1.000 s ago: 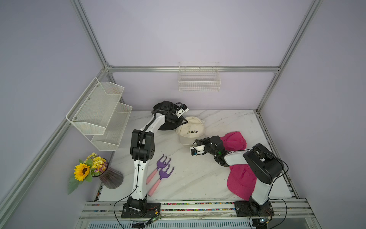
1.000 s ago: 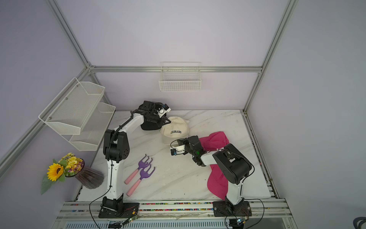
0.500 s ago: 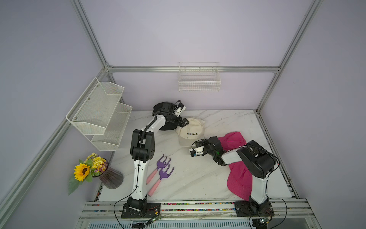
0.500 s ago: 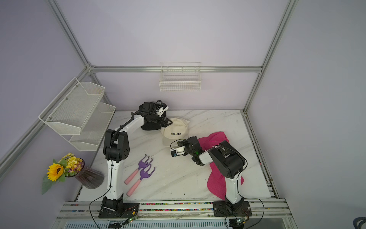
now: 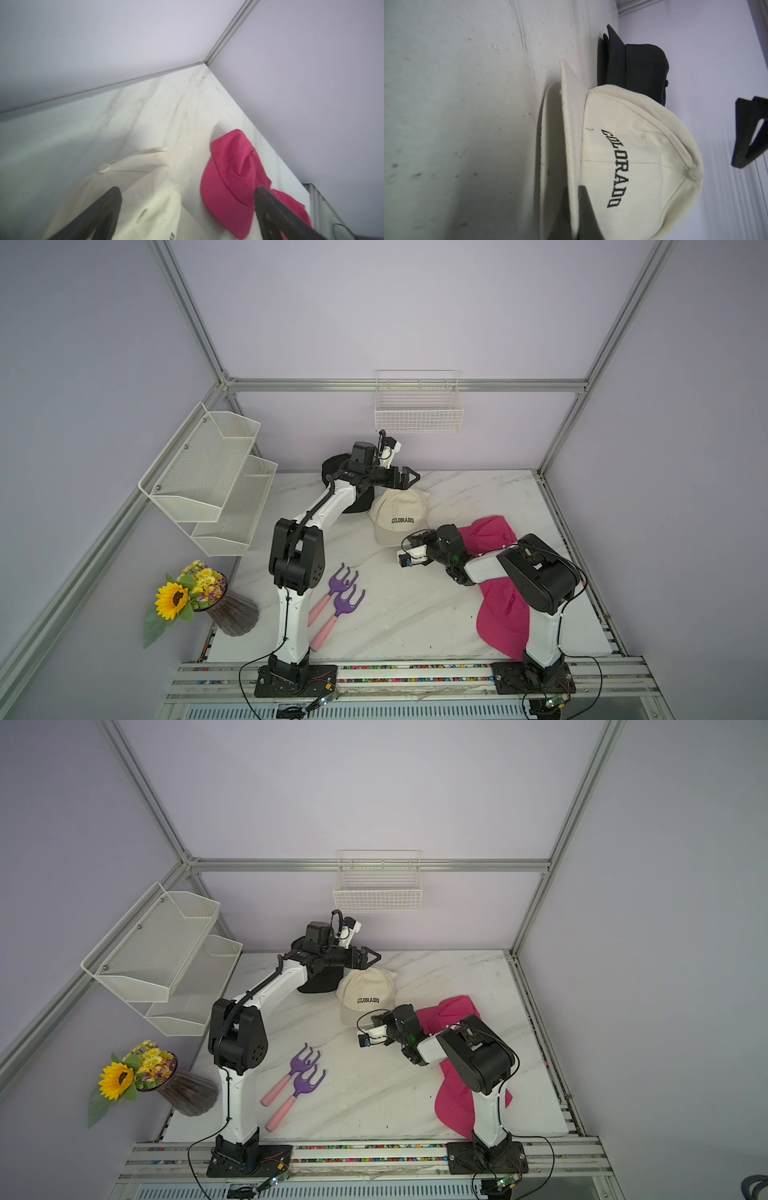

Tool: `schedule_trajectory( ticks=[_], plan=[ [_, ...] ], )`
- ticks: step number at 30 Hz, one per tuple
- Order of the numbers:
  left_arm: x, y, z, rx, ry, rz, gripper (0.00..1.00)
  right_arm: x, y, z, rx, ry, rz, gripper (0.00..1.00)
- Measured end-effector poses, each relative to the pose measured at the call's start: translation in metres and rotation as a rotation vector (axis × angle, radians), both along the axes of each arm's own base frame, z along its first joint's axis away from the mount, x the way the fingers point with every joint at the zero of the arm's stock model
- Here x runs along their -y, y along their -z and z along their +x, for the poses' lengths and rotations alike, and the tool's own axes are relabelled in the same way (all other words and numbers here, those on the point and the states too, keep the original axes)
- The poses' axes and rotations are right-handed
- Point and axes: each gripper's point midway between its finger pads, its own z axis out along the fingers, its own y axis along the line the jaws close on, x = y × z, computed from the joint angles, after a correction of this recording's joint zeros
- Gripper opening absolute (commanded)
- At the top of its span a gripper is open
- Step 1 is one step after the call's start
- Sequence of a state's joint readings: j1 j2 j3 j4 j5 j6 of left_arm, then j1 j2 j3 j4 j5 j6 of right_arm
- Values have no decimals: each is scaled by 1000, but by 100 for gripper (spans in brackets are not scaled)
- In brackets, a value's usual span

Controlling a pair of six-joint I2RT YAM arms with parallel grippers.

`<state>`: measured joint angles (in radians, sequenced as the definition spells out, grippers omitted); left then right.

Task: Stack the baseball caps by color
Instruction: Place the baseball cap on the baseball cap.

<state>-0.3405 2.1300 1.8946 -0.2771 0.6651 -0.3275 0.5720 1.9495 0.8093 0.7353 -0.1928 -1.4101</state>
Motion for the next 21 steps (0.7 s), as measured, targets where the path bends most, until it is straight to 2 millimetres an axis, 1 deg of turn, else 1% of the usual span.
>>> schedule_trajectory(
  ticks=[3,7,9,15,18,19,21],
  plan=[
    [8,12,-6,-76,34,-38,100,0,0,0,-1,0,0,0],
    [8,35,-6,-156,42,-45,100,0,0,0,-3,1,2,0],
    [8,41,-7,-175,49,-46,100,0,0,0,-4,2,2,0],
    [9,40,-8,-171,61,-50,100,0,0,0,-7,4,5,0],
    [6,39,-8,-143,51,-26,100,0,0,0,-8,4,6,0],
    [3,39,-11,-134,42,-11,100,0,0,1,-8,4,6,0],
    [-7,36,-24,-132,23,25,100,-1,-1,1,-8,4,6,0]
  ],
)
